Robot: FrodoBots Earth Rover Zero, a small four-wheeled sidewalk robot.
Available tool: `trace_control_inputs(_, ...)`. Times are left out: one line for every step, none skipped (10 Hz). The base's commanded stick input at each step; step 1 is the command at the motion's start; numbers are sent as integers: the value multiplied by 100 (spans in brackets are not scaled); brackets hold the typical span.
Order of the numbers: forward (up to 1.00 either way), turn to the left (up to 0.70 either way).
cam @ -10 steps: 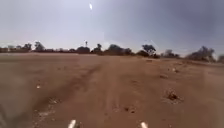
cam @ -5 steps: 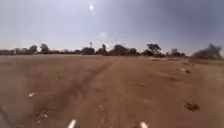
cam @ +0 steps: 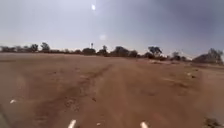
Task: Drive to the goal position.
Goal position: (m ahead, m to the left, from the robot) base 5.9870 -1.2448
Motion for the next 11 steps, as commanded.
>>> trace_control_inputs(70, -35)
trace_control_inputs(70, -35)
trace_control_inputs(70, -35)
trace_control_inputs(70, -35)
trace_control_inputs(70, 0)
trace_control_inputs(70, 0)
trace_control_inputs(70, 0)
trace_control_inputs(70, 0)
trace_control_inputs(70, 0)
trace_control_inputs(70, 0)
trace_control_inputs(70, 0)
